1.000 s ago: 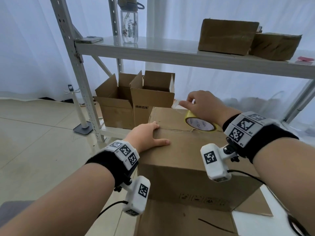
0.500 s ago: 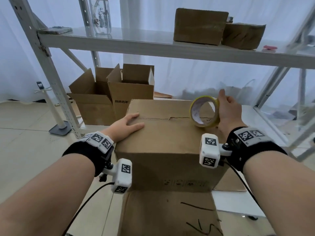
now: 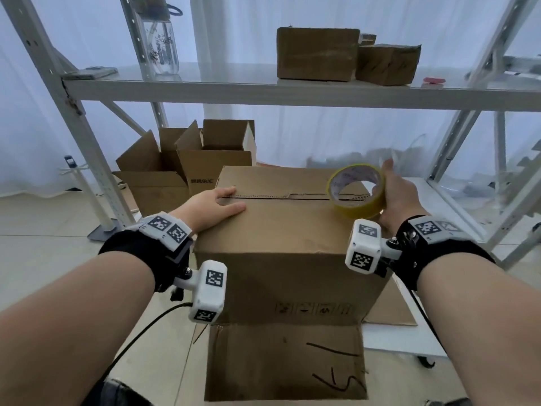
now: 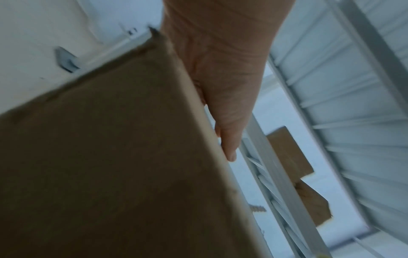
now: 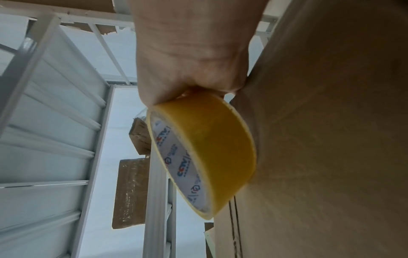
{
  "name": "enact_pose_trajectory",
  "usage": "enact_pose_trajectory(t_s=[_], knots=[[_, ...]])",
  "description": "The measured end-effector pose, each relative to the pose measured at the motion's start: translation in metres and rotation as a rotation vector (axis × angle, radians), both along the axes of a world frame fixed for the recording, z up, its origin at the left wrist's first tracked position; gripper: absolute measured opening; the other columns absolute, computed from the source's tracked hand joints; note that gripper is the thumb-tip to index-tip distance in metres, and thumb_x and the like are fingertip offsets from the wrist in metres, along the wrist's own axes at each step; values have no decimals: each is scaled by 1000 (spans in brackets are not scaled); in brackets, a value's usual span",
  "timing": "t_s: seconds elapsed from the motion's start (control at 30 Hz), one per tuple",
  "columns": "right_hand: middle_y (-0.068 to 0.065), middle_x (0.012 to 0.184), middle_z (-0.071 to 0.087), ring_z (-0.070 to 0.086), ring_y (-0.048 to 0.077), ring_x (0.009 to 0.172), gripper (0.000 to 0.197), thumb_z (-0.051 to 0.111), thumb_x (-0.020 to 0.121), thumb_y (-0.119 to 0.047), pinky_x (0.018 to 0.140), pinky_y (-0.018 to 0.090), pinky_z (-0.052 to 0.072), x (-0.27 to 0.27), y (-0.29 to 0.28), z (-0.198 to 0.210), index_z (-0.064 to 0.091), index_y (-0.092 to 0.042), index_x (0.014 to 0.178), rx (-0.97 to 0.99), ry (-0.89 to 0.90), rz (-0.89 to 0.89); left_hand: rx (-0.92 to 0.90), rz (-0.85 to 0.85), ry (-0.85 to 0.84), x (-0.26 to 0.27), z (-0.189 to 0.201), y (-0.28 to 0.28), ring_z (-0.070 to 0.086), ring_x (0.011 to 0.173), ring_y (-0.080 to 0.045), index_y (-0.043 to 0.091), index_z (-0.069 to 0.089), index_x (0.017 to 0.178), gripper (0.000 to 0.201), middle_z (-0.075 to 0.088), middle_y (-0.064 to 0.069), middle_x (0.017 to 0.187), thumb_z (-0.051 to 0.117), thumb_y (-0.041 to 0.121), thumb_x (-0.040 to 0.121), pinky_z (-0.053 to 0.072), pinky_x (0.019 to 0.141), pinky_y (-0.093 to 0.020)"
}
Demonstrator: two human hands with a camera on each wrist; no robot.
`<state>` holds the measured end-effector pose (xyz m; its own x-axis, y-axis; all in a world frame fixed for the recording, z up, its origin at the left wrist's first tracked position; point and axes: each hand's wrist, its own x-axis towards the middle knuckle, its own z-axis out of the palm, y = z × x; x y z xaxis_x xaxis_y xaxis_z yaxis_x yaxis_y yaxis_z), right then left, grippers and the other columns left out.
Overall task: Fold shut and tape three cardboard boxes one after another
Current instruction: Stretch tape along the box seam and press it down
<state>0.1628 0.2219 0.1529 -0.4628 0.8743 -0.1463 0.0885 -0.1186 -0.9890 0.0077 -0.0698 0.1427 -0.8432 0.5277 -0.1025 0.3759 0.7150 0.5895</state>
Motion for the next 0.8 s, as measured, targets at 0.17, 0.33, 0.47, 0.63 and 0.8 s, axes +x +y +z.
enact_pose_trajectory(t_s=[0.17,0.33,0.47,0.63,0.8], knots=[[4,75,59,60,28,87,48,53,87,-62,99,46,47,14,8,-8,59,-15,81,-41,3,1,-80,-18,80,18,-8,12,42,132,-26,37,33,146,65,40,-4,148,49,62,88,36,104,-34],[2,61,60,53,26,81,50,51,88,-60,85,39,44,14,3,-9,60,-13,75,93,-39,46,-90,-18,97,24,-26,15,36,137,-26,34,33,145,66,27,-8,155,47,63,88,31,109,-35],[5,76,55,49,15,71,42,51,96,-44,63,23,41,-10,-36,16,63,-5,86,408,-38,242,-110,-109,128,19,-31,17,17,145,-27,22,37,140,68,7,-4,160,50,62,86,18,117,-41],[1,84,57,51,16,82,31,56,94,-42,75,25,37,-43,-82,36,59,-16,78,800,-205,556,-121,-346,80,-2,-23,5,18,143,-15,22,27,143,85,21,4,156,60,65,77,12,118,-35],[5,93,60,53,20,88,38,49,96,-45,78,30,37,-67,-95,43,63,-11,89,926,-418,735,-245,-440,209,-11,-31,4,-2,147,-14,34,16,151,89,9,13,159,51,72,79,-2,119,-44]])
